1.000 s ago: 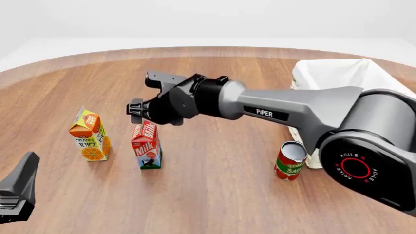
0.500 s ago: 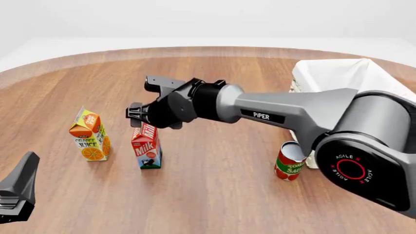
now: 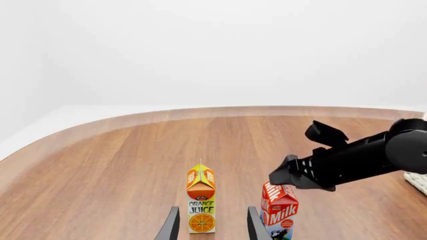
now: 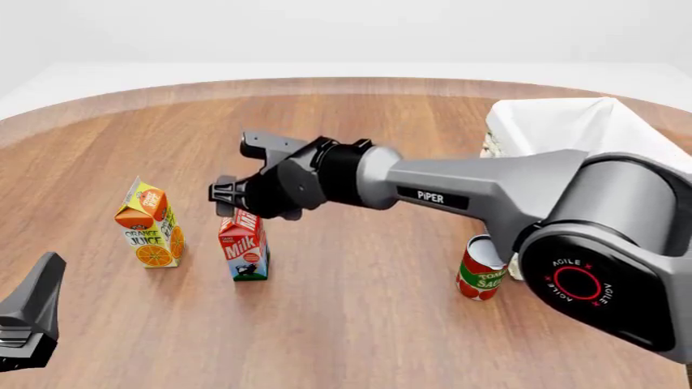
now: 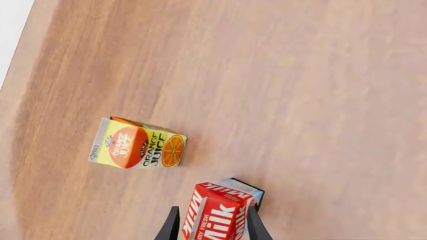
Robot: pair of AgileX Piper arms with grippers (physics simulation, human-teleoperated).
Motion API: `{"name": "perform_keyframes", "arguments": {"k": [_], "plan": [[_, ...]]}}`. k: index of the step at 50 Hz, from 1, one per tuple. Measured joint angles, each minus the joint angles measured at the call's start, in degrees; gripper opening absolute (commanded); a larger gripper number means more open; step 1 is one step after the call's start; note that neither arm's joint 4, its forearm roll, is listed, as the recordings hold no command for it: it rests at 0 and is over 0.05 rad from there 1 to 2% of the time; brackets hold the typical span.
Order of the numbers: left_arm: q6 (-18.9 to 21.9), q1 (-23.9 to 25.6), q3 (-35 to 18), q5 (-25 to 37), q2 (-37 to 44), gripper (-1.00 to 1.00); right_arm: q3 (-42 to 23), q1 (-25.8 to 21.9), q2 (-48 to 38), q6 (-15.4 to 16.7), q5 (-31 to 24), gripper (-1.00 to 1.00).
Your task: Pick the milk and place it in the basket.
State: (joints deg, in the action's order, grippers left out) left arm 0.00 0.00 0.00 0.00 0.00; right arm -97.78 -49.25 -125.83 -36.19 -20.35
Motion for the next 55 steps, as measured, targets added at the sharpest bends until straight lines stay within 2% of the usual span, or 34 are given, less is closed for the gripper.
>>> {"name": "perform_keyframes", "arguments": {"k": [55], "plan": [[0.00, 0.00, 0.00, 0.00, 0.00, 1.00, 1.49, 0.03, -1.28, -2.63, 2.53, 1.00]]}}
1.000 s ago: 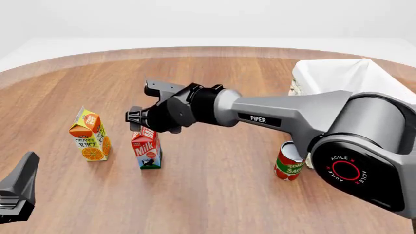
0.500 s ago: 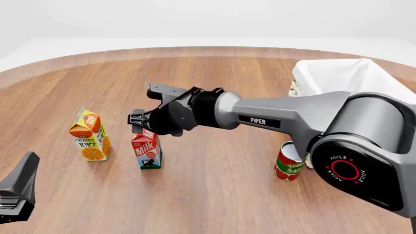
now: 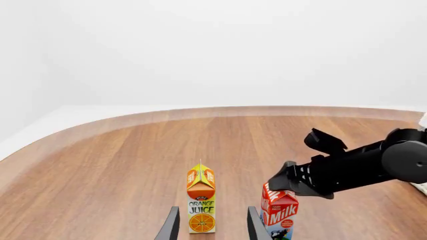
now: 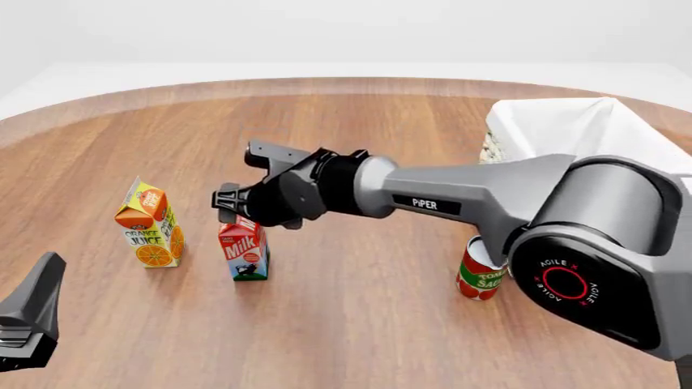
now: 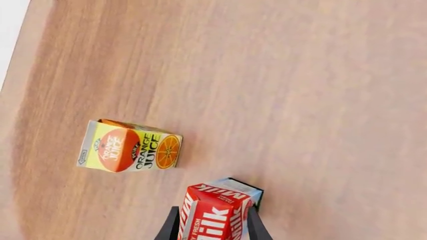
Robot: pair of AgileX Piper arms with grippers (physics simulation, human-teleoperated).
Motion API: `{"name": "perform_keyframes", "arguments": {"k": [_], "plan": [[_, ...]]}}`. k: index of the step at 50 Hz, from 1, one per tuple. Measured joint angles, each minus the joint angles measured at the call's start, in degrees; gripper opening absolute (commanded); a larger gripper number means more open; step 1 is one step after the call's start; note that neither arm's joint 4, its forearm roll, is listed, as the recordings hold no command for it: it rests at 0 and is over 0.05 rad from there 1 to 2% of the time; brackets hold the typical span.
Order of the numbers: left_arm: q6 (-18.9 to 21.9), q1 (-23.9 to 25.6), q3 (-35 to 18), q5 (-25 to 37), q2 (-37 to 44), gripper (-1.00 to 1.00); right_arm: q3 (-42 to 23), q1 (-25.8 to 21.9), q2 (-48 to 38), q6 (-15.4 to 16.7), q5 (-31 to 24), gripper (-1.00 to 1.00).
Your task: Pick the milk and place it in the basket.
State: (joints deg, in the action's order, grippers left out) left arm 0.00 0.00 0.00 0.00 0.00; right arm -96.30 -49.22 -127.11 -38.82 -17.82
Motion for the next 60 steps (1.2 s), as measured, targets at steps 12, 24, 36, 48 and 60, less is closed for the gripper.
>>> {"name": "perform_keyframes", "arguments": {"k": [12, 24, 36, 48, 60], "plan": [[0.00, 0.00, 0.00, 0.00, 0.00, 1.00, -1.69, -0.69, -0.78, -1.45, 0.03, -1.00], [0.00, 0.00, 0.00, 0.00, 0.00, 1.00, -1.11, -0.83, -0.52, -2.37, 0.57, -1.00], [0.00, 0.00, 0.00, 0.00, 0.00, 1.00, -0.21, -1.03, -0.11, -2.11, 1.38, -1.00], [0.00, 0.00, 0.00, 0.00, 0.00, 1.00, 0.75, -1.35, 0.64, -1.05, 2.08, -1.00], [0.00, 0.00, 0.00, 0.00, 0.00, 1.00, 1.40, -1.28, 1.37, -0.48, 2.40, -1.00]]}}
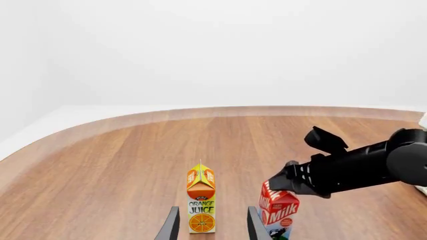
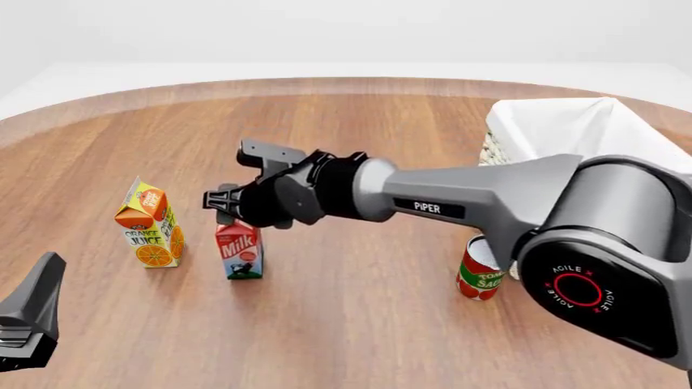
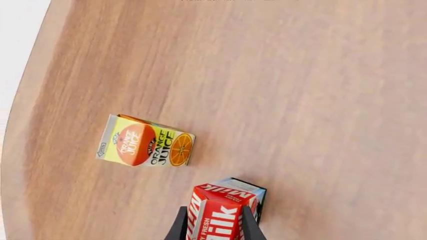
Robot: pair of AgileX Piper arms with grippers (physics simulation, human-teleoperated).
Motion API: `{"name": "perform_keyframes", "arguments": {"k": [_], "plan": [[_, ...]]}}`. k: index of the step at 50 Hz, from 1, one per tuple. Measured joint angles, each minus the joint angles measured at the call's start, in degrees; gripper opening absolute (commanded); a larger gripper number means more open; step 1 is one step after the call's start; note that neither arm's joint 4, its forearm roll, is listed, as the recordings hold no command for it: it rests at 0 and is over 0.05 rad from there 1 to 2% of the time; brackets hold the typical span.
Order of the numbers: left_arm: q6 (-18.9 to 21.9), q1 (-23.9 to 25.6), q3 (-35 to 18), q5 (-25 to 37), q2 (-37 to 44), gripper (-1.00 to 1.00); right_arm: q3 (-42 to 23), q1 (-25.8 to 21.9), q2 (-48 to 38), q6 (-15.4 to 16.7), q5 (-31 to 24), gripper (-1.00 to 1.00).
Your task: Pick the milk and place it in the basket.
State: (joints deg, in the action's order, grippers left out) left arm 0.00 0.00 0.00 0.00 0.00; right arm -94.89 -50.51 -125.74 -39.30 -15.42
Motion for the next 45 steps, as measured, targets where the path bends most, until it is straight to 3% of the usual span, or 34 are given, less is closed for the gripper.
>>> {"name": "perform_keyframes", "arguments": {"k": [45], "plan": [[0.00, 0.00, 0.00, 0.00, 0.00, 1.00, 5.10, 3.48, 7.88, 3.13, 0.24, -1.00]]}}
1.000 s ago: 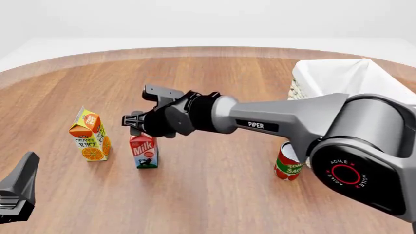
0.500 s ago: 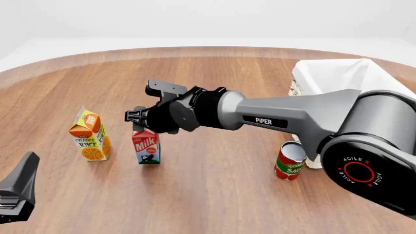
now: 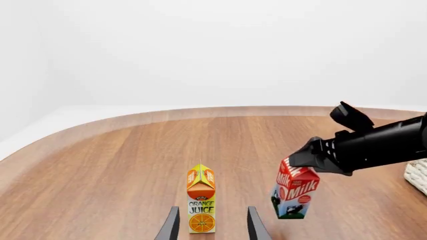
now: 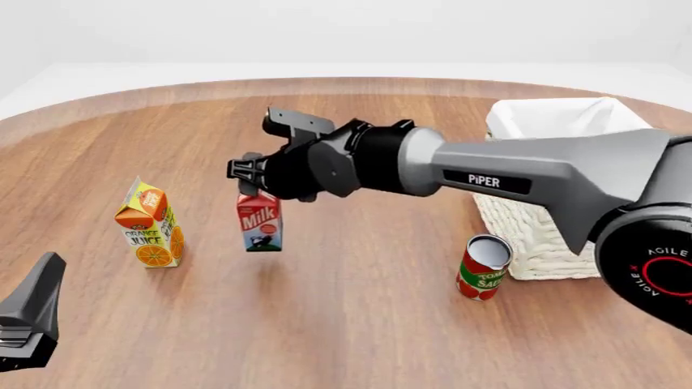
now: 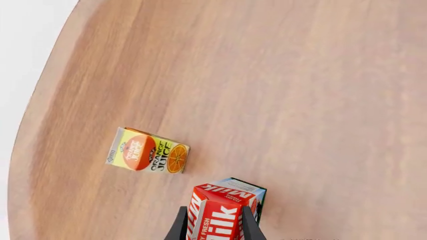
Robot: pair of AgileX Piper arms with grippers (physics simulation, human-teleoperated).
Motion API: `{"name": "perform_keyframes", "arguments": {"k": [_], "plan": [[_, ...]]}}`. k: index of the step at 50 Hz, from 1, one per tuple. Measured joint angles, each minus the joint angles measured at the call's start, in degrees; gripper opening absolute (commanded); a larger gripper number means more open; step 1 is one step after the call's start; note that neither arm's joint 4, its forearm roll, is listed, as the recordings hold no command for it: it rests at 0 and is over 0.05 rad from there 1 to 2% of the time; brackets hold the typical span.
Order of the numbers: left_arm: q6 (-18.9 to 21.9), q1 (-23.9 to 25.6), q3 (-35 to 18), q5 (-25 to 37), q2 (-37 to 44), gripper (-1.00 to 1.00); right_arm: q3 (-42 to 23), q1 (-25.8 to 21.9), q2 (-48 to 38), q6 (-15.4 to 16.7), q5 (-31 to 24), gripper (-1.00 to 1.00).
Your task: Pick the milk and place it in the basket.
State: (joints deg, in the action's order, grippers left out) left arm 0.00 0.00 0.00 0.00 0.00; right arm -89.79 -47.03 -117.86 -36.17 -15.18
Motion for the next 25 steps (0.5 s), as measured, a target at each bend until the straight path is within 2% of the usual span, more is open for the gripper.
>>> {"name": "perform_keyframes", "arguments": {"k": [25], "plan": [[0.00, 0.00, 0.00, 0.00, 0.00, 1.00, 3.10, 2.98, 6.87, 2.15, -1.19, -1.00]]}}
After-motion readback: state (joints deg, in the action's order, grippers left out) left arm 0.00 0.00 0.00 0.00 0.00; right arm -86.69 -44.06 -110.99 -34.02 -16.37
